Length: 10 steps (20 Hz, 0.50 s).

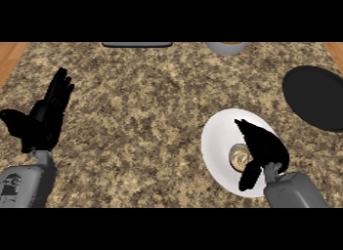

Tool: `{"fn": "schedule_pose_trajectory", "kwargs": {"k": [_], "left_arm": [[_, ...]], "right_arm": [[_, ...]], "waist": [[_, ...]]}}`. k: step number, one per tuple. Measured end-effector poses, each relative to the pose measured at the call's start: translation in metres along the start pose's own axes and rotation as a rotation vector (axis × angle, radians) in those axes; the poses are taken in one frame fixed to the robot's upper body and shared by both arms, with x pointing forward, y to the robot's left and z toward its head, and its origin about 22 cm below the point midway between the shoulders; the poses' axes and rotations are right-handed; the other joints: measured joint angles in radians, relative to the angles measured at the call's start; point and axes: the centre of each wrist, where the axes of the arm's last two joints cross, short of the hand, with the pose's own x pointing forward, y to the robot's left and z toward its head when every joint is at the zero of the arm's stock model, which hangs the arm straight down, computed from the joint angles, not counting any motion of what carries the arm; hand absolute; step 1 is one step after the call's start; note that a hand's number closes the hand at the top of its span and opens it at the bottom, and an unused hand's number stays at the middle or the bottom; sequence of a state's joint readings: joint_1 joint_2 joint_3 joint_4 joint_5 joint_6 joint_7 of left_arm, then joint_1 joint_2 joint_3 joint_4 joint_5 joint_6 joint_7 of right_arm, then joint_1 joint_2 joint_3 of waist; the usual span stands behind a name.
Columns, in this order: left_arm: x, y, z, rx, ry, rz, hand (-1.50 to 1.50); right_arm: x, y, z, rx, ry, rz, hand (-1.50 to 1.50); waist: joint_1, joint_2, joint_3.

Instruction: Pick the cupcake from the plate and place it in the pan

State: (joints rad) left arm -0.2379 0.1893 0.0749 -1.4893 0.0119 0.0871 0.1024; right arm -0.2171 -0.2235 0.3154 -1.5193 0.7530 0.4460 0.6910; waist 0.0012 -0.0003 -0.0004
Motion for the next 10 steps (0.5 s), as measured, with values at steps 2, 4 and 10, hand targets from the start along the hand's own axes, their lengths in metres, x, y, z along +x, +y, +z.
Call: {"fn": "schedule_pose_trajectory", "kwargs": {"k": [2,4,10], "left_arm": [[0.002,0.003,-0.002,-0.003,0.002,-0.003,0.00],[0.001,0.006,0.004,-0.003,0.003,-0.005,0.00],[-0.001,0.008,0.002,-0.001,0.014,-0.004,0.00]], "right_arm": [[-0.004,0.000,-0.006,0.014,0.003,0.003,-1.50],[-0.002,0.004,-0.009,0.027,0.007,0.007,-1.50],[0.000,0.007,-0.013,0.046,-0.058,0.020,1.50]], "waist": [[0.000,0.000,0.000],[0.001,-0.001,-0.001],[0.001,-0.006,-0.005]]}}
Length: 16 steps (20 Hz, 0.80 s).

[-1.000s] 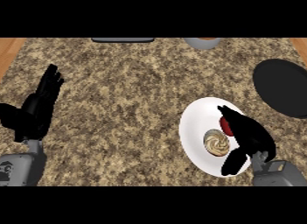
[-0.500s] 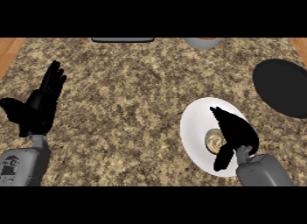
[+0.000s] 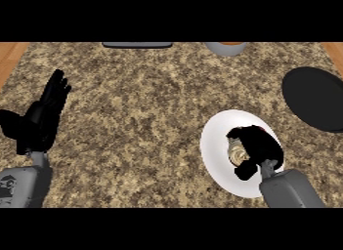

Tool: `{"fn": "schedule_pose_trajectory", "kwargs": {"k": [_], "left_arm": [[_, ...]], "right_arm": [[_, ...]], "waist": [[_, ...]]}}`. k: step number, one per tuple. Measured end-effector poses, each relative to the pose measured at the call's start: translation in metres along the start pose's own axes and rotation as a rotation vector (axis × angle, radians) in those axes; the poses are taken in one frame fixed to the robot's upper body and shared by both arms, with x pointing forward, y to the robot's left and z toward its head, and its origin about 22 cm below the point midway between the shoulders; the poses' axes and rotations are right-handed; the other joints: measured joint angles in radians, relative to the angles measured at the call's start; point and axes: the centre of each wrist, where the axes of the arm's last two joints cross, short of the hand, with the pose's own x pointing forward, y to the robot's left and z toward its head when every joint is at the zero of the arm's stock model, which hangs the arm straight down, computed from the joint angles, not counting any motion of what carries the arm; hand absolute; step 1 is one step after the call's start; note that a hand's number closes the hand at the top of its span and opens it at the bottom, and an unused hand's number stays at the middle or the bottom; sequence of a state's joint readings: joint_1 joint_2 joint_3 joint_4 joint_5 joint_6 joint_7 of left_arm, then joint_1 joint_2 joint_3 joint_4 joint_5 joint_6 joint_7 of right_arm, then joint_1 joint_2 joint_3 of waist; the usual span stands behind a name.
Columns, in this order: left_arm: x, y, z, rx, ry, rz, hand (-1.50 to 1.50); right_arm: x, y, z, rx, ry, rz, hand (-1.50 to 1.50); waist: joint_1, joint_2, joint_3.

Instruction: Pick the cupcake from the plate and place it in the pan

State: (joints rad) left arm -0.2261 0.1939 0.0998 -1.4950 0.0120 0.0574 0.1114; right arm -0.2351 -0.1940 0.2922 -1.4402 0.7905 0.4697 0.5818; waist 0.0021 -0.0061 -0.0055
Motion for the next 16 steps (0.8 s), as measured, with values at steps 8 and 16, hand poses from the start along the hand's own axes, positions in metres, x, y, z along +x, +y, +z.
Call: {"fn": "schedule_pose_trajectory", "kwargs": {"k": [8,16], "left_arm": [[-0.007,-0.001,-0.002,-0.001,-0.013,0.005,0.00],[-0.002,-0.008,-0.004,-0.020,-0.017,0.002,0.00]], "right_arm": [[-0.003,0.010,-0.008,-0.040,-0.088,0.044,1.50],[0.048,-0.004,-0.030,-0.129,0.056,-0.053,1.50]], "waist": [[0.001,-0.005,-0.003],[0.021,0.007,0.003]]}}
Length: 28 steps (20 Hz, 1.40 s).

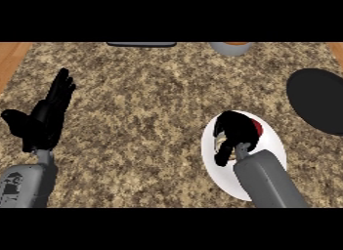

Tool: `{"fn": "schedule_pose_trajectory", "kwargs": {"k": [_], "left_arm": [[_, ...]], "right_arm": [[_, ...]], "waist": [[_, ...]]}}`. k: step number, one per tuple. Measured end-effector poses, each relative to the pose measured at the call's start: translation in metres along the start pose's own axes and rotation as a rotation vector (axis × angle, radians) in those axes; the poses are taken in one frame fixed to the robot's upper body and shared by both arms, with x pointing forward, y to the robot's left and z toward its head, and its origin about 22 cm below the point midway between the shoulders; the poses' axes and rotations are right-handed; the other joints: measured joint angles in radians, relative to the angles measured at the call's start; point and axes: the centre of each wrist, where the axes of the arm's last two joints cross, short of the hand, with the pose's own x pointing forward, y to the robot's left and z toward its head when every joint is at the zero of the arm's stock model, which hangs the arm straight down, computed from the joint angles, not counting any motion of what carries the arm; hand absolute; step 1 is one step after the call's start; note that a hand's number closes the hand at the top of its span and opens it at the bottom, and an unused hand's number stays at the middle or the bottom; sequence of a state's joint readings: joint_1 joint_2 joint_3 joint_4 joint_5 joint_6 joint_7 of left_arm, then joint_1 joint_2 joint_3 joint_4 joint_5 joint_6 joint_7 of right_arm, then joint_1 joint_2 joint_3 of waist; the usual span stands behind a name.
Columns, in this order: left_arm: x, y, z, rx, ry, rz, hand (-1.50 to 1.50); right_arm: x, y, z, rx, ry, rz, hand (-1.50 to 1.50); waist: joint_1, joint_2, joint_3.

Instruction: Pick the cupcake from the plate and place it in the pan

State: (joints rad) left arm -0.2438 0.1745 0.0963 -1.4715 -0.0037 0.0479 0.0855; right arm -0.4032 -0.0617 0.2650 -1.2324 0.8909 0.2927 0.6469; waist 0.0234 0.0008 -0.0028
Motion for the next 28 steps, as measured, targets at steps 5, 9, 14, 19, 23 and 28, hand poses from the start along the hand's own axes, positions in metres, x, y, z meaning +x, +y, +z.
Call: {"fn": "schedule_pose_trajectory", "kwargs": {"k": [5,9,14,19,23,28], "left_arm": [[0.000,0.001,-0.002,-0.003,-0.004,0.002,0.00],[-0.004,0.001,-0.002,0.006,0.003,0.002,0.00],[-0.002,0.004,-0.002,0.022,0.006,0.002,0.00],[-0.002,0.009,-0.002,0.023,0.014,-0.004,0.00],[-0.004,0.010,-0.001,0.022,0.009,-0.005,0.00],[-0.004,0.006,0.003,0.025,0.010,-0.002,0.00]], "right_arm": [[0.040,-0.028,-0.011,-0.207,0.102,-0.051,1.50],[0.059,-0.049,-0.007,-0.436,0.114,-0.061,1.50],[0.068,-0.072,0.000,-0.645,0.121,-0.134,1.50],[0.050,-0.102,0.001,-0.784,0.139,-0.228,1.50],[0.018,-0.127,-0.004,-0.864,0.146,-0.376,1.50],[-0.043,-0.155,-0.016,-0.923,0.176,-0.473,1.50]], "waist": [[0.005,0.004,0.002],[-0.006,0.002,0.002],[-0.014,0.000,0.002],[-0.021,-0.001,0.003],[-0.020,0.000,0.003],[-0.020,0.001,0.003]]}}
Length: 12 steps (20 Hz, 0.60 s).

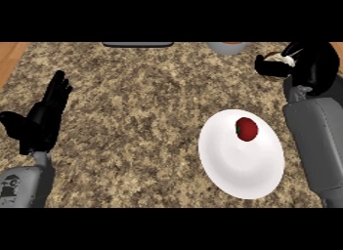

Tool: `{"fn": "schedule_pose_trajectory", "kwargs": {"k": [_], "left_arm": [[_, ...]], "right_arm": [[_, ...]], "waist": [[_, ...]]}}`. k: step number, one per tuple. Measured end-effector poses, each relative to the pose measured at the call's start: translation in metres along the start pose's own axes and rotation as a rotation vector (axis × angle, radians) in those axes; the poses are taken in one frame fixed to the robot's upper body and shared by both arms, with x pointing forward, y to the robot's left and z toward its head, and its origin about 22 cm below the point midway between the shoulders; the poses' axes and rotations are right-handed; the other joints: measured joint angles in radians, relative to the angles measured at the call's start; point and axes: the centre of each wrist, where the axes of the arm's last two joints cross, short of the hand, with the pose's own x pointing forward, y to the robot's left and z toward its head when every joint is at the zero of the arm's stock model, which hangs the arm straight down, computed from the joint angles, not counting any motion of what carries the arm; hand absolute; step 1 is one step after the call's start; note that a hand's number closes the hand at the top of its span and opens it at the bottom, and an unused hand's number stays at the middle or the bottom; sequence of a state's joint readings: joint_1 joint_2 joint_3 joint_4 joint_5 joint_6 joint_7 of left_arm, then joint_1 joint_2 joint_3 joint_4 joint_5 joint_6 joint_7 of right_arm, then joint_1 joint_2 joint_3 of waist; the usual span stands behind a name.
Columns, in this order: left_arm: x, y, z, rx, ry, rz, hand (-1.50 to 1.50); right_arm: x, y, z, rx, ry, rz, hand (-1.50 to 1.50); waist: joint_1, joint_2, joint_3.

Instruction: Pick the cupcake from the plate and place it in the pan

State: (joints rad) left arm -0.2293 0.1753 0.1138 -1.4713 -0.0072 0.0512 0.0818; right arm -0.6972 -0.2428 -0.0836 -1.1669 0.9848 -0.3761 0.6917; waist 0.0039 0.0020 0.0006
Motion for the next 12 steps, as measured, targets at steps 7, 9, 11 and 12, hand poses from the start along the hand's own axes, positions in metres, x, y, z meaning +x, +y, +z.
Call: {"fn": "schedule_pose_trajectory", "kwargs": {"k": [7,9,11,12], "left_arm": [[0.001,-0.002,-0.002,-0.014,-0.011,0.003,0.00],[0.004,-0.006,-0.004,-0.016,-0.015,0.009,0.00],[0.009,-0.004,-0.005,-0.025,-0.017,0.010,0.00],[0.007,-0.004,-0.002,-0.026,-0.018,0.008,0.00]], "right_arm": [[-0.087,-0.021,-0.059,-0.082,0.053,0.082,1.50],[-0.113,-0.026,-0.070,-0.104,0.064,0.139,1.50],[-0.135,-0.033,-0.081,-0.125,0.085,0.184,1.50],[-0.146,-0.034,-0.083,-0.138,0.093,0.204,1.50]], "waist": [[0.011,0.006,0.001],[0.017,0.009,0.001],[0.025,0.011,0.002],[0.028,0.012,0.002]]}}
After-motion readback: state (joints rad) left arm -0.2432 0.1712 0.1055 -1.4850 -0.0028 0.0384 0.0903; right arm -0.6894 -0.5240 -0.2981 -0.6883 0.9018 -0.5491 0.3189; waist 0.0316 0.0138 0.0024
